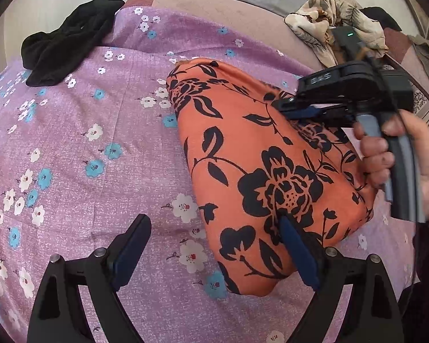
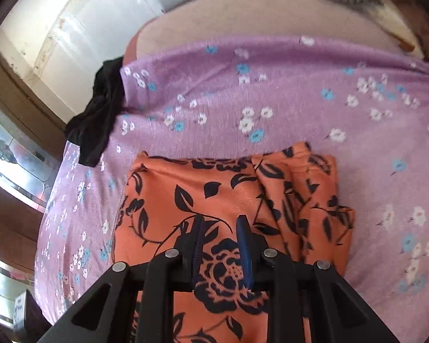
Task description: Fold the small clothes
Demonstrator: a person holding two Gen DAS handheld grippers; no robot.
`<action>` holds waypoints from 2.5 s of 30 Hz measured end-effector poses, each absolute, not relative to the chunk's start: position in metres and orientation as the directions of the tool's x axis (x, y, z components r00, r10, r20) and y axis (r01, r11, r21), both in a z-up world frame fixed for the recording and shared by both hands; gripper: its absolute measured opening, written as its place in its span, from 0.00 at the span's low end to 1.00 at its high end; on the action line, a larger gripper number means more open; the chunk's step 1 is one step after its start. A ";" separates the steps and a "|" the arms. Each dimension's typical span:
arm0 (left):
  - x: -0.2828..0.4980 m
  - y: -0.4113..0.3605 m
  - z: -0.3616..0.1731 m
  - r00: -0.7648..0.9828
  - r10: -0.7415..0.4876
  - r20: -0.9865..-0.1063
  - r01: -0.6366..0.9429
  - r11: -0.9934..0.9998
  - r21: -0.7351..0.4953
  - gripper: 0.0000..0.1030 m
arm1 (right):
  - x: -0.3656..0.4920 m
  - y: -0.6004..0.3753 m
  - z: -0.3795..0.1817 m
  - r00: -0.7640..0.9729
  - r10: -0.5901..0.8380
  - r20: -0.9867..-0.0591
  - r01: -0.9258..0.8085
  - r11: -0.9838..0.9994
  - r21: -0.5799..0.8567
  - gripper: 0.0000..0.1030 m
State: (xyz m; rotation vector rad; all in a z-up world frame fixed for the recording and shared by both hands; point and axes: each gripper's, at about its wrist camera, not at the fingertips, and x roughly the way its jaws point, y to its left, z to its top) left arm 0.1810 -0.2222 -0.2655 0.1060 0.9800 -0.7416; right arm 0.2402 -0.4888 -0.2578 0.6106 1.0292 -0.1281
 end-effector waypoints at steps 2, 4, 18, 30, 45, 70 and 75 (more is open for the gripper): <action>0.179 -0.223 -0.266 0.332 -0.513 -0.791 0.612 0.756 -0.233 0.89 | 0.249 -0.499 -0.275 0.545 0.176 -0.820 0.378 0.821 0.427 0.19; 0.175 -0.224 -0.265 0.341 -0.507 -0.792 0.618 0.756 -0.218 0.89 | 0.250 -0.511 -0.274 0.562 0.189 -0.806 0.411 0.782 0.470 0.14; 0.166 -0.229 -0.259 0.346 -0.443 -0.827 0.622 0.768 -0.152 0.89 | 0.294 -0.432 -0.215 0.496 0.089 -0.864 0.306 0.913 0.270 0.20; 0.160 -0.228 -0.250 0.367 -0.437 -0.821 0.657 0.746 -0.103 0.89 | 0.239 -0.433 -0.216 0.508 -0.045 -0.860 0.439 0.873 0.213 0.19; 0.149 -0.211 -0.260 0.387 -0.386 -0.837 0.640 0.766 -0.058 0.89 | 0.096 -0.433 -0.260 0.463 0.045 -0.885 0.468 0.836 0.287 0.19; 0.184 -0.215 -0.258 0.373 -0.444 -0.815 0.577 0.799 -0.171 0.95 | 0.071 -0.481 -0.273 0.702 0.198 -0.684 0.346 0.744 0.571 0.20; 0.190 -0.199 -0.236 0.442 -0.474 -0.762 0.548 0.815 -0.189 0.95 | 0.075 -0.483 -0.271 0.688 0.221 -0.691 0.350 0.733 0.583 0.20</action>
